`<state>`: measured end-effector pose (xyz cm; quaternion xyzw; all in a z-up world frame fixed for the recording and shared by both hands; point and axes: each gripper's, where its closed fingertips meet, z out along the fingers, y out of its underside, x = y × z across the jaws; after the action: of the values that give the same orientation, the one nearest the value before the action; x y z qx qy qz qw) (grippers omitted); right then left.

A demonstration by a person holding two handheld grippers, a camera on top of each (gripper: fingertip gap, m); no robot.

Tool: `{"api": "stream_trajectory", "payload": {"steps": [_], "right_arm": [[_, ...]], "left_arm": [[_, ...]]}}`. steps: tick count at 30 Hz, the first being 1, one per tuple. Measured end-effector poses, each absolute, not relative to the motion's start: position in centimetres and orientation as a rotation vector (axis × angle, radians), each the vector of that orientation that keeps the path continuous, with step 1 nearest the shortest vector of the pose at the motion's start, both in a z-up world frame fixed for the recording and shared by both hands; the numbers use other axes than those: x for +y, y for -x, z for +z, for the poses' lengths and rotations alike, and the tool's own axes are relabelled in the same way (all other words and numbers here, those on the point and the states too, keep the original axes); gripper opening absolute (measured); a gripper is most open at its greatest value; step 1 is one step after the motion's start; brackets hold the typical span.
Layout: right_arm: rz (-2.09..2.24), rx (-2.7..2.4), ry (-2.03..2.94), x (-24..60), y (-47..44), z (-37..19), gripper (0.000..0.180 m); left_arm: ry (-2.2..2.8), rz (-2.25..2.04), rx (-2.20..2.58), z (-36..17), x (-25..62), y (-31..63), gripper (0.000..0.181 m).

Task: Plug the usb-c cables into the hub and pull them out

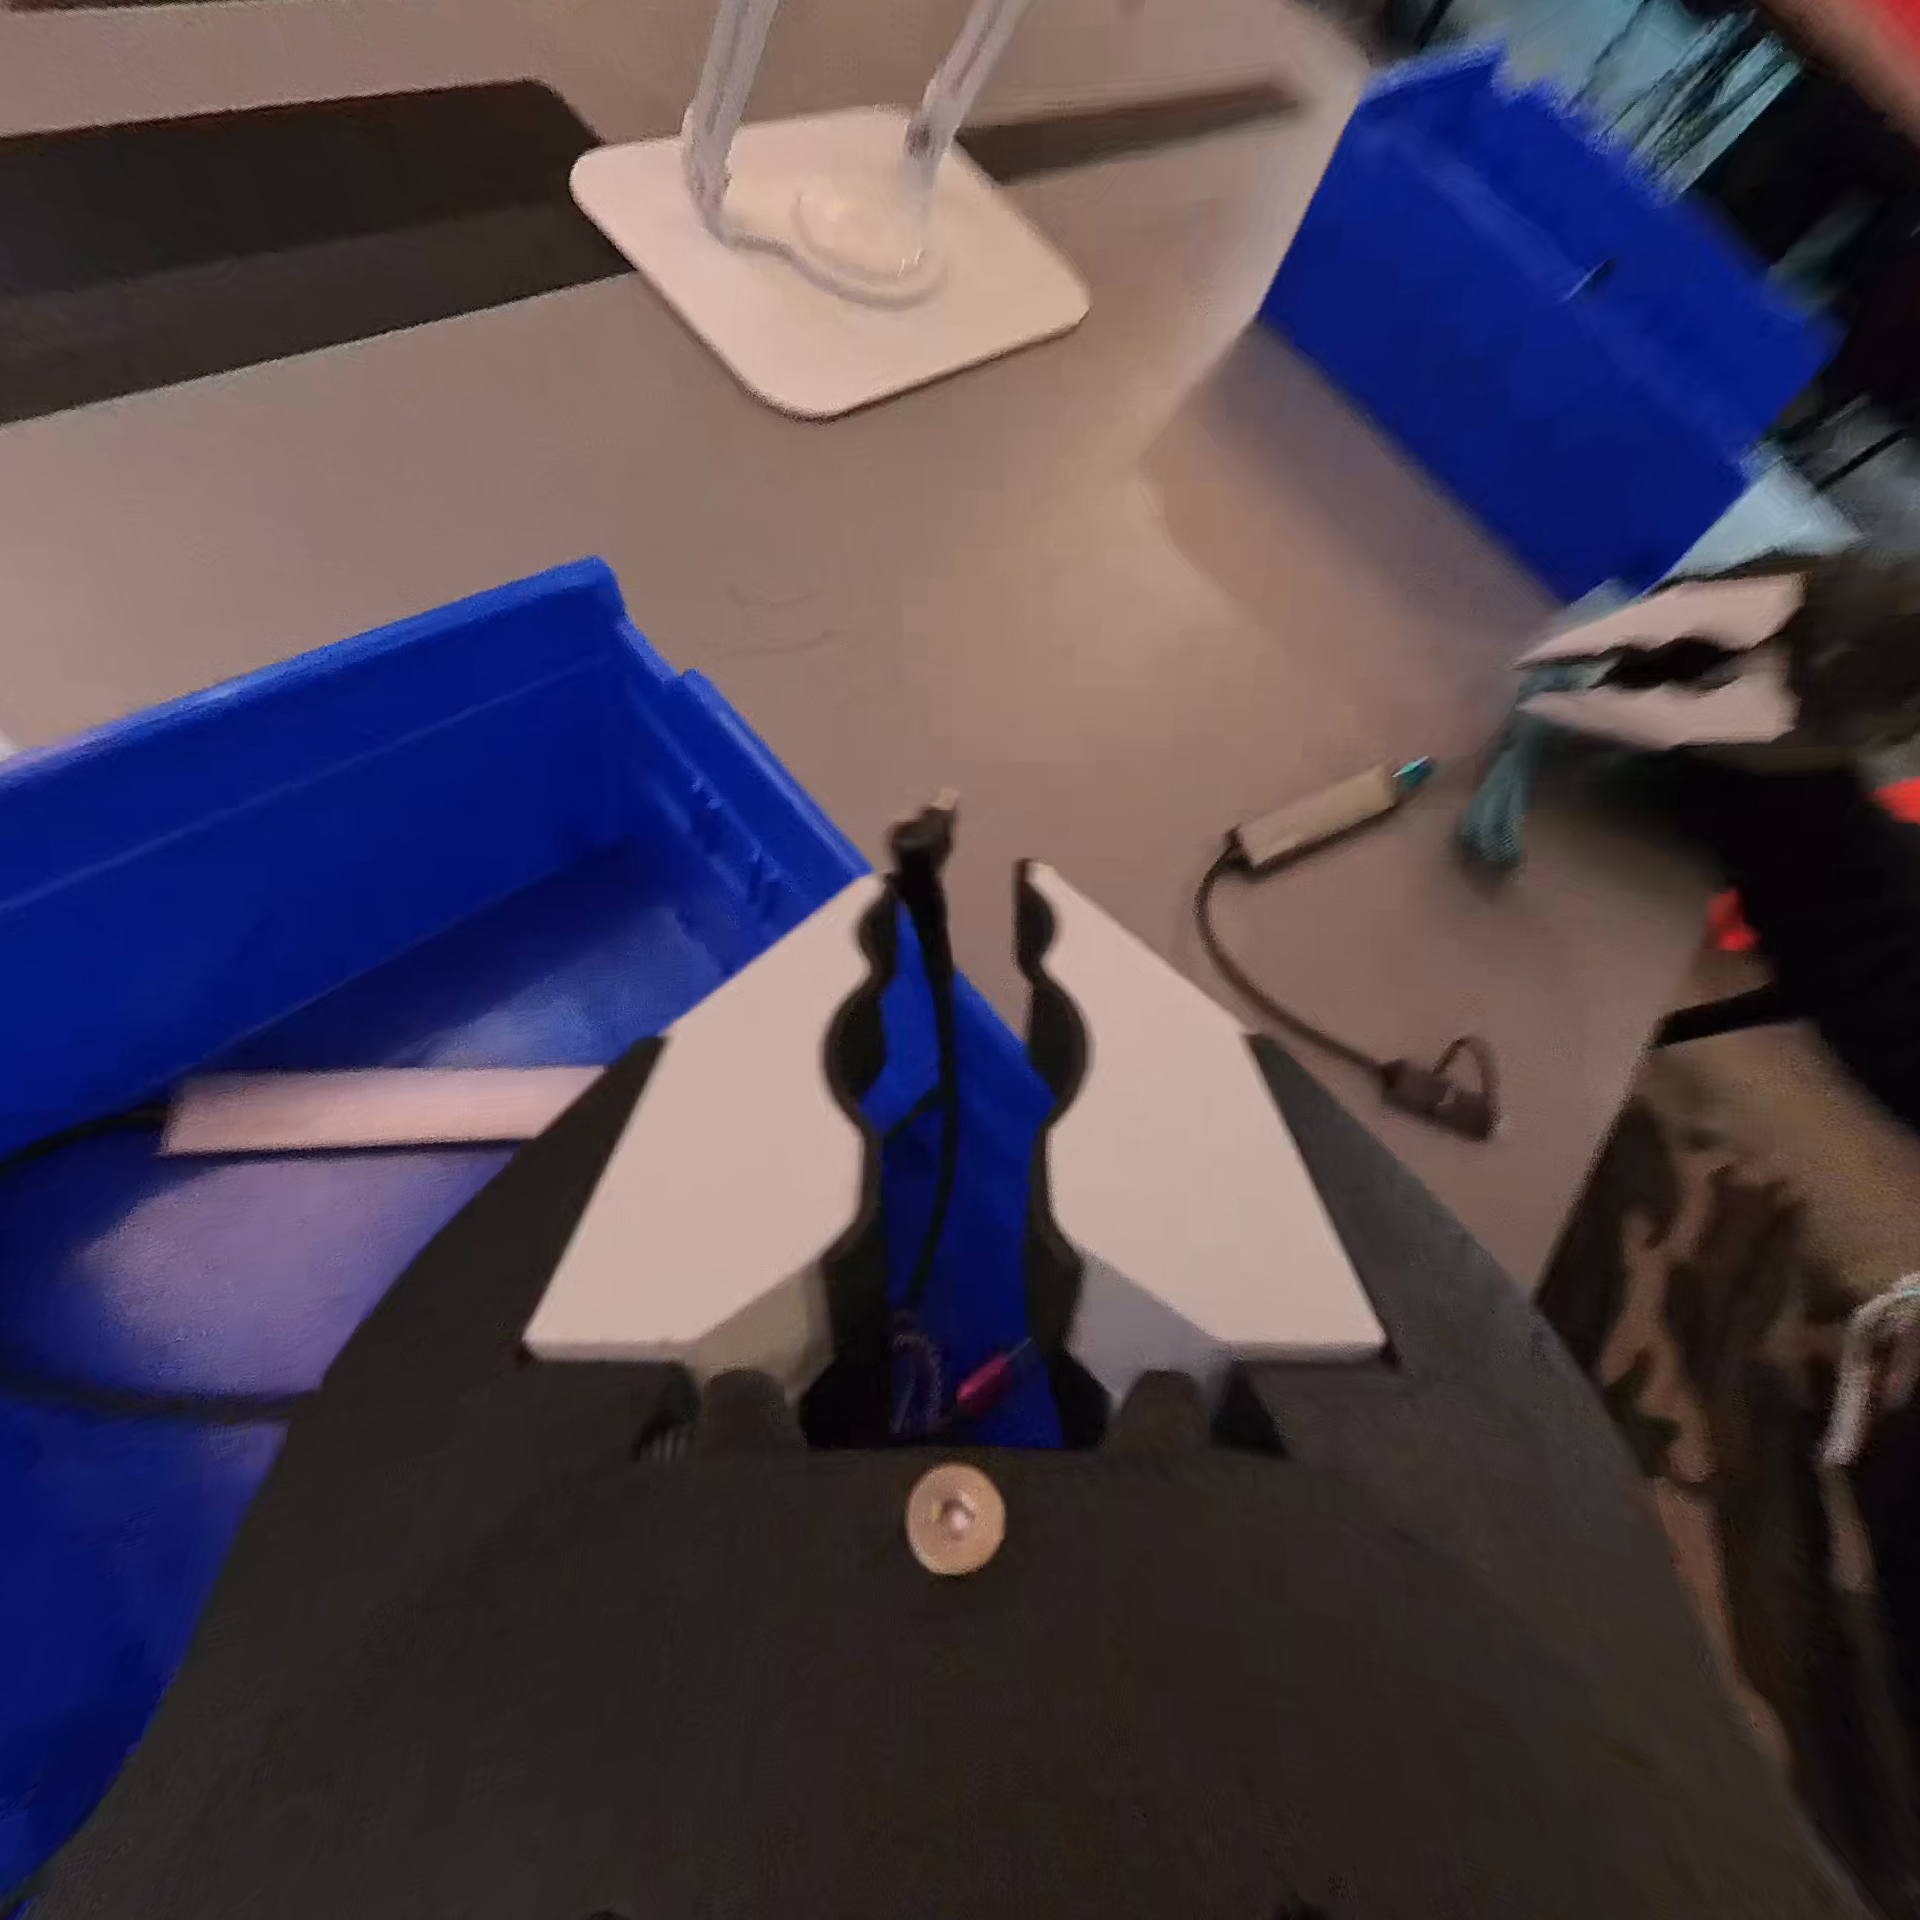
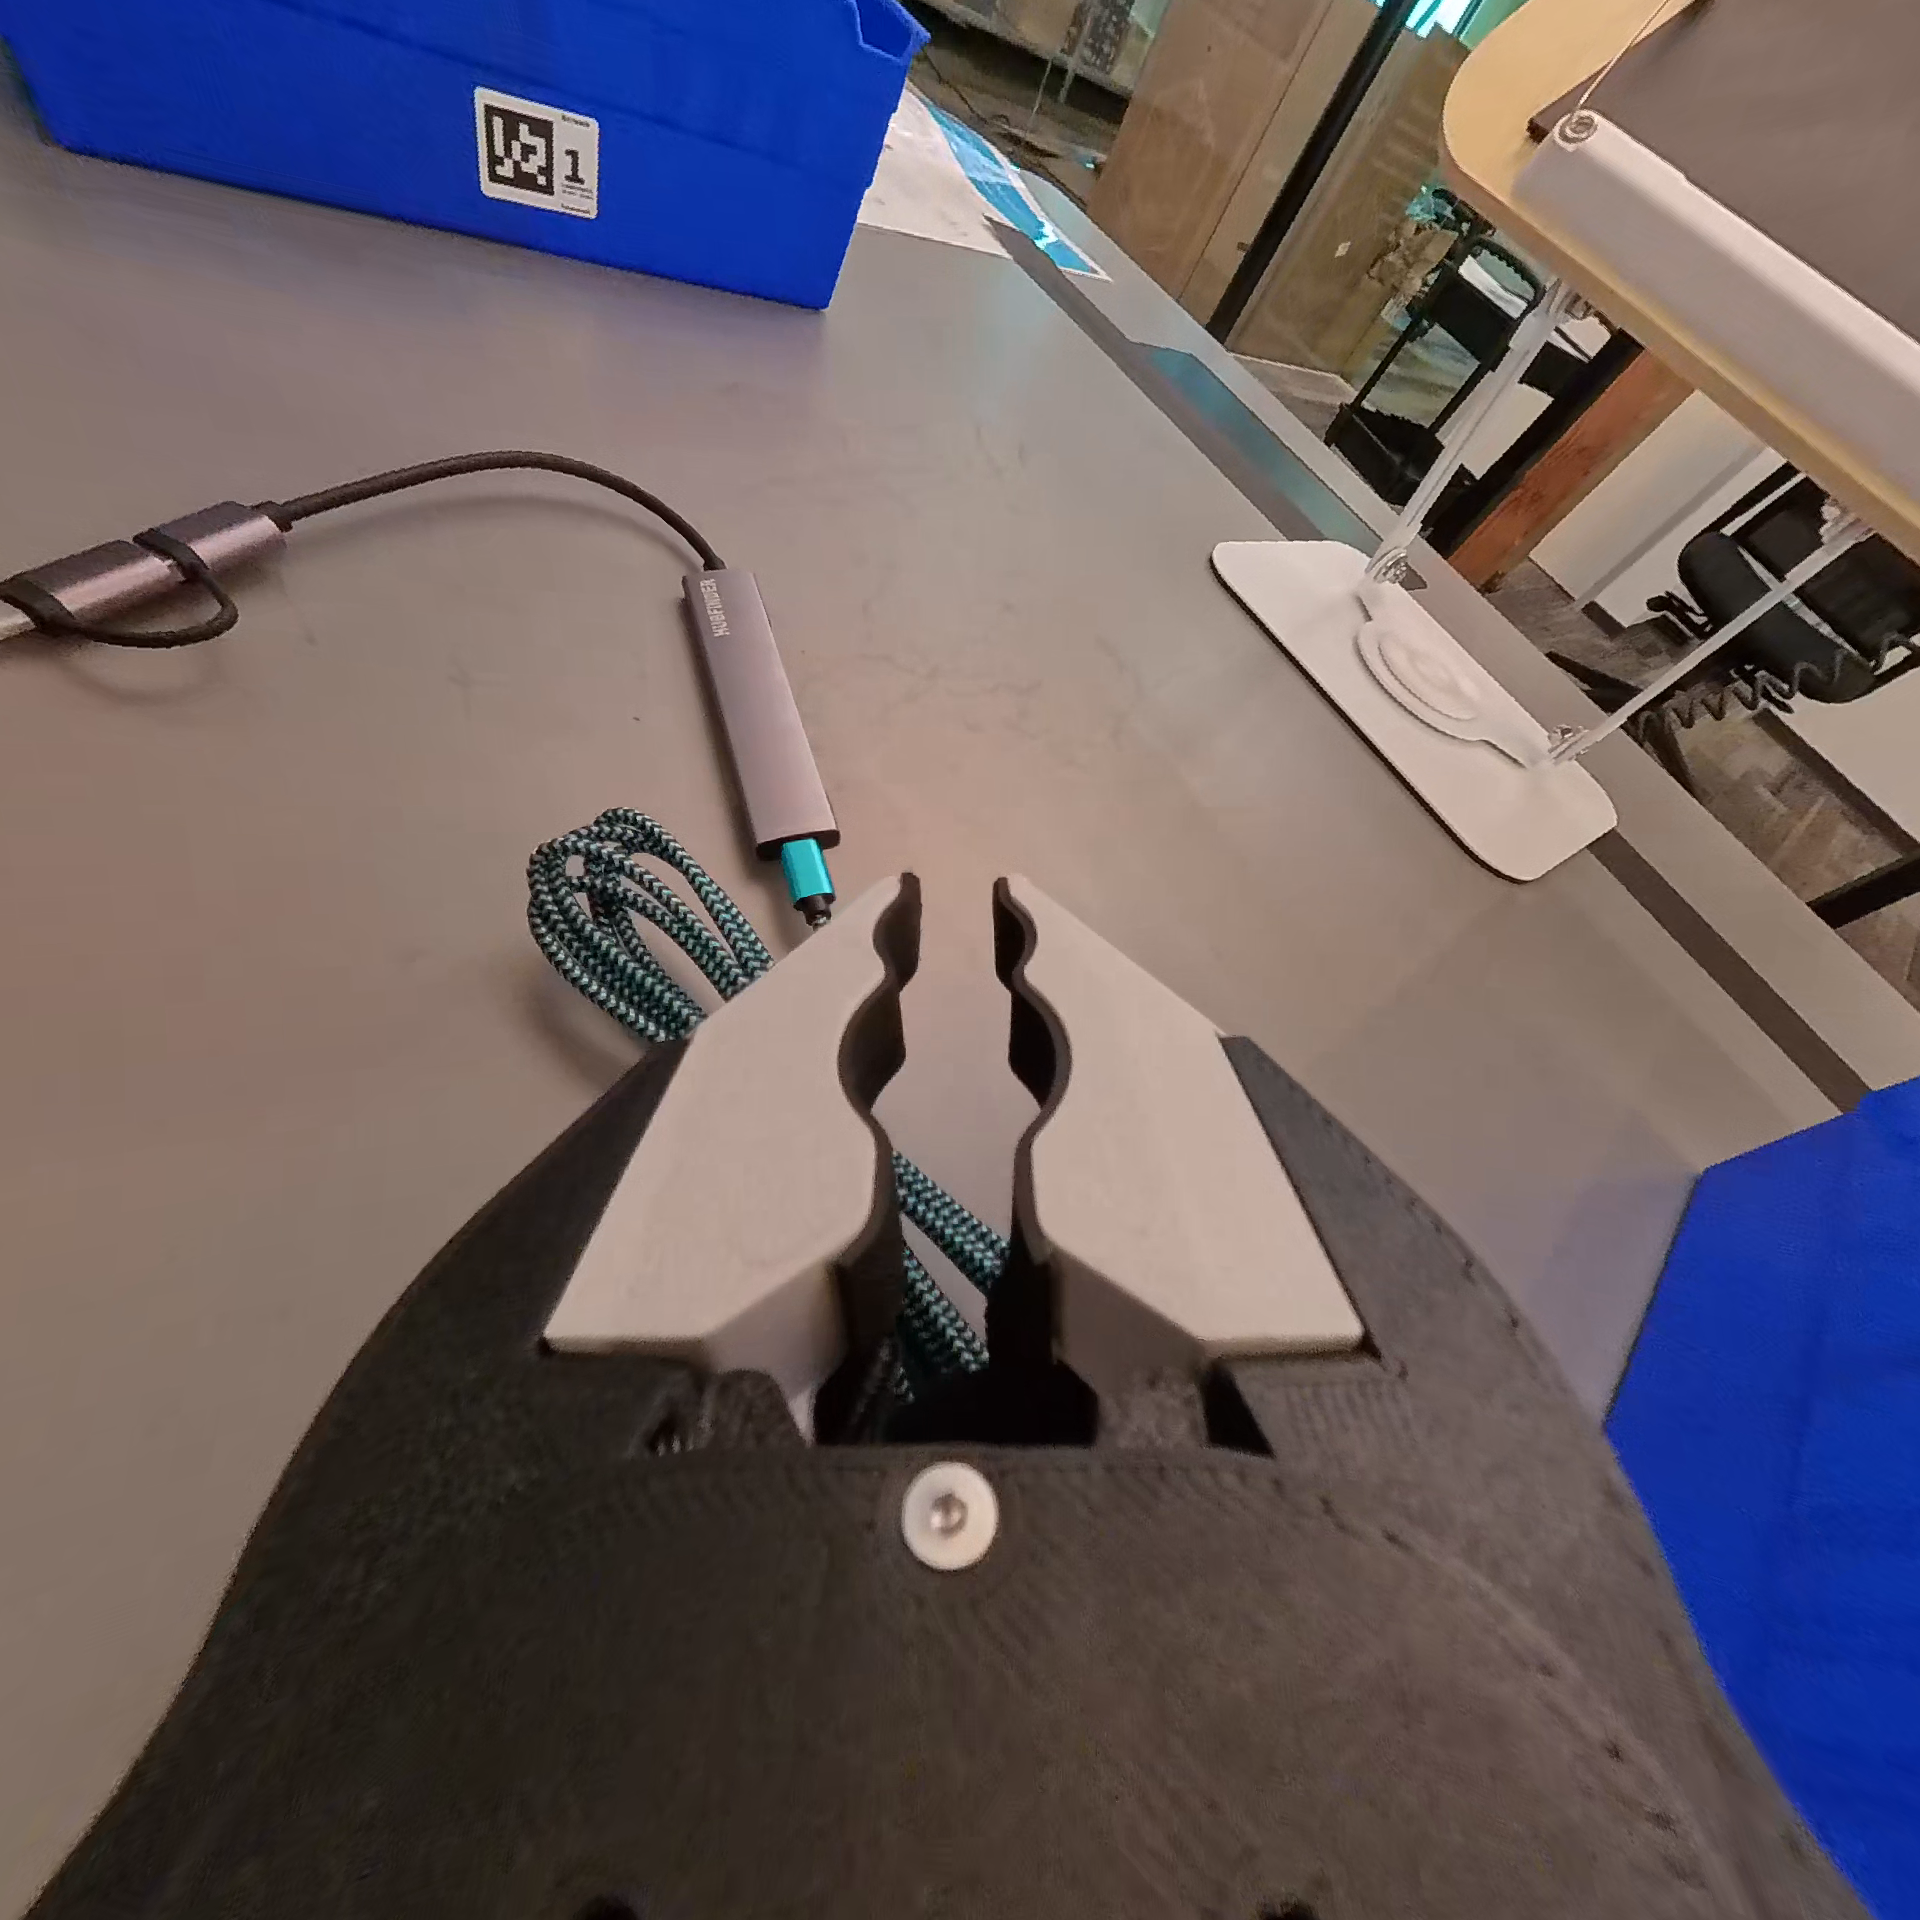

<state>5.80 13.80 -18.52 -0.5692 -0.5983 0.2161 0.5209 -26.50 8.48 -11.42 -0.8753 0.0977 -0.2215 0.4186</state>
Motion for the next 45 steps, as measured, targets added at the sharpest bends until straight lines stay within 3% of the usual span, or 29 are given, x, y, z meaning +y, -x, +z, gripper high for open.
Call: {"api": "stream_trajectory", "payload": {"steps": [1, 6, 15, 27, 31, 34, 40, 45], "right_arm": [[0.516, -1.433, 1.364, 13.8, -5.8, -18.5, 0.012], [0.523, -1.426, 1.362, 13.9, -5.9, -18.4, 0.011], [0.528, -1.406, 1.364, 14.2, -6.0, -18.1, 0.012], [0.522, -1.364, 1.350, 14.6, -6.3, -17.4, 0.014], [0.544, -1.255, 1.300, 14.6, -6.8, -14.7, 0.014], [0.755, -1.115, 1.276, 13.2, -6.2, -10.3, 0.024], [0.849, -1.041, 1.184, 11.5, -3.5, -1.8, 0.054], [0.660, -0.995, 1.307, 16.4, -2.1, -0.7, 0.061]], "left_arm": [[2.158, -0.604, 0.212, -10.9, 8.8, 26.6, 0.007], [2.067, -0.511, 0.171, -7.4, 8.3, 28.5, 0.006], [1.795, -0.243, 0.094, 7.6, 6.2, 33.4, 0.005], [1.688, -0.146, 0.233, 16.9, 7.8, 29.1, 0.005], [1.661, -0.165, 0.330, 18.0, 9.8, 23.7, 0.005], [1.643, -0.224, 0.408, 17.3, 11.6, 18.3, 0.005], [1.631, -0.429, 0.510, 12.3, 15.8, 7.3, 0.005], [1.616, -0.600, 0.495, 7.8, 17.8, 0.1, 0.005]]}}
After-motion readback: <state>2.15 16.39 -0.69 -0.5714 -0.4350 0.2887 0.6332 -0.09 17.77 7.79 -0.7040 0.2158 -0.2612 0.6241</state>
